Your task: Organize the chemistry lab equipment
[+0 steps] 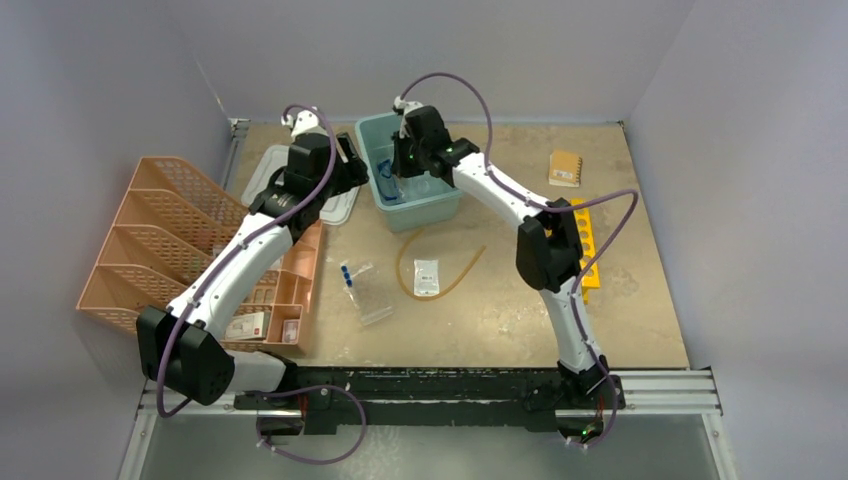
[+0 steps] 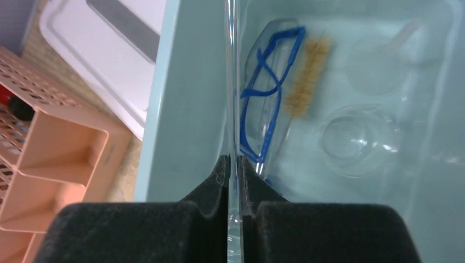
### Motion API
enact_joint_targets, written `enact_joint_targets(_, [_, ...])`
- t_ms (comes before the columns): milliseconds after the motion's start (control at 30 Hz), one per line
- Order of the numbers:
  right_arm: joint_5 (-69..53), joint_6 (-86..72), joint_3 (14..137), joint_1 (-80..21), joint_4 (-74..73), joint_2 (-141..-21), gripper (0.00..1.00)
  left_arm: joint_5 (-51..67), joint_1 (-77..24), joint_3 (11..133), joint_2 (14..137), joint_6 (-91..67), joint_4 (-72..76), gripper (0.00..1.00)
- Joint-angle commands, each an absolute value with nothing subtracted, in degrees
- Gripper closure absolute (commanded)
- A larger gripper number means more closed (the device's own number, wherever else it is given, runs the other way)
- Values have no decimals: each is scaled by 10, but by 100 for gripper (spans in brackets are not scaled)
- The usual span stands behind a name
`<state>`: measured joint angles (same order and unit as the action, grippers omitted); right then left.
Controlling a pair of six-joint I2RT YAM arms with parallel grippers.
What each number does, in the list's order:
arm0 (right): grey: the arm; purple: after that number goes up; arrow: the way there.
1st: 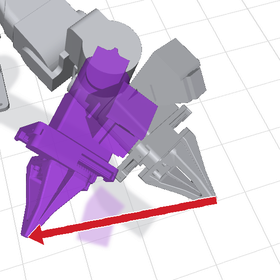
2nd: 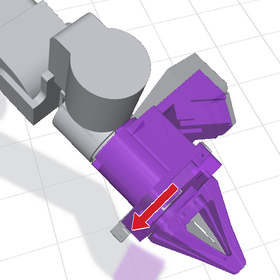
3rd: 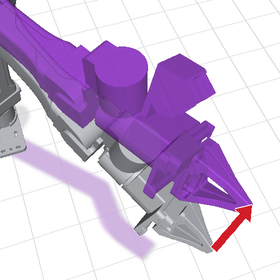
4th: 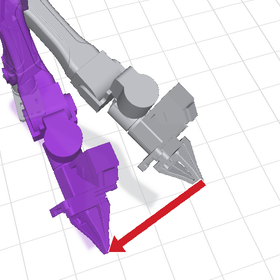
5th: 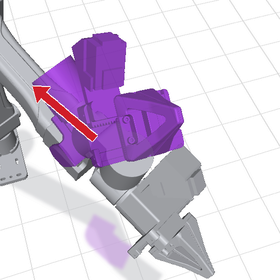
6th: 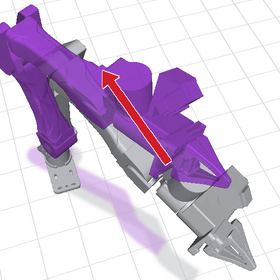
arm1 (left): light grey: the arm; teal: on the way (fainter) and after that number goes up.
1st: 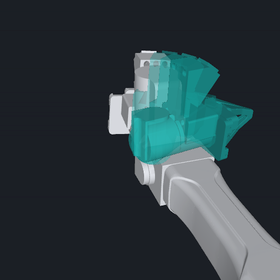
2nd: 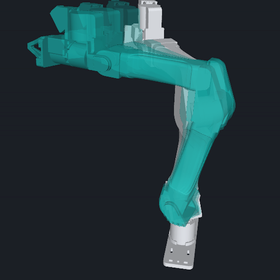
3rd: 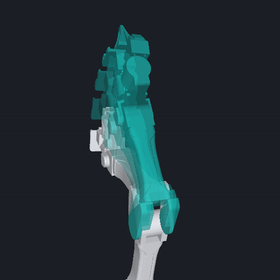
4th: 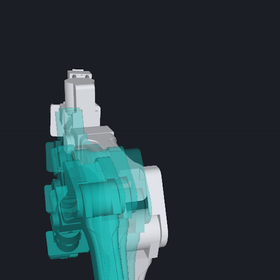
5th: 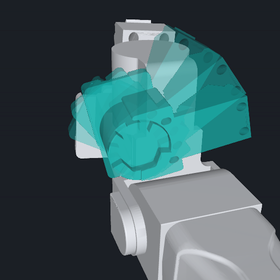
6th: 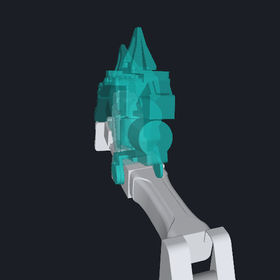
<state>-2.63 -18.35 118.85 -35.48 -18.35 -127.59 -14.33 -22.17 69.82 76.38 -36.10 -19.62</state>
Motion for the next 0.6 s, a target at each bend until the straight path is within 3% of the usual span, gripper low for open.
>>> enact_joint_targets(0, [-30, -193, 1221, -367, -187, -1287, 100, -173, -216, 714, 758, -332, -204, 31])
enact_joint_targets(567, [-61, -236, 1236, -367, -200, -1364, 94, -168, -212, 717, 771, -333, -205, 32])
